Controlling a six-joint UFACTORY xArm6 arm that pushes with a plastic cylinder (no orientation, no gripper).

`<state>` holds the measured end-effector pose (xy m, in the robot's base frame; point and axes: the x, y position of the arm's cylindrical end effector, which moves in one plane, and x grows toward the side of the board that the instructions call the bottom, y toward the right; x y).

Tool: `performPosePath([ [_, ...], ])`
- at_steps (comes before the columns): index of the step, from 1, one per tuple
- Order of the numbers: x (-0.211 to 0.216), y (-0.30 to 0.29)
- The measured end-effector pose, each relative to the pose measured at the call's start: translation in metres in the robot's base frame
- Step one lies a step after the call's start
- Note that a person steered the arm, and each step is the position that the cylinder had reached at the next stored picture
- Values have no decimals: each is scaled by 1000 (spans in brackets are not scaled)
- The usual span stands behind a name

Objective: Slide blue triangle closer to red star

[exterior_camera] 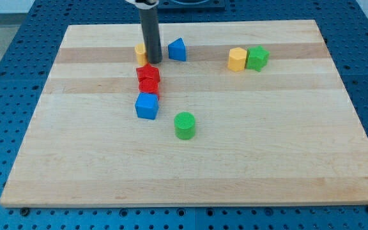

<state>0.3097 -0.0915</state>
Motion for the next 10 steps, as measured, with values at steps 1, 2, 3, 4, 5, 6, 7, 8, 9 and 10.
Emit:
performPosePath([
  [1, -23, -6],
  [2, -46, -6],
  [3, -60, 11],
  [4, -62, 45],
  [5, -62, 78],
  [6, -61, 88],
  [7, -53, 86],
  [8, -44, 79],
  [9, -41, 67],
  [10, -39, 53],
])
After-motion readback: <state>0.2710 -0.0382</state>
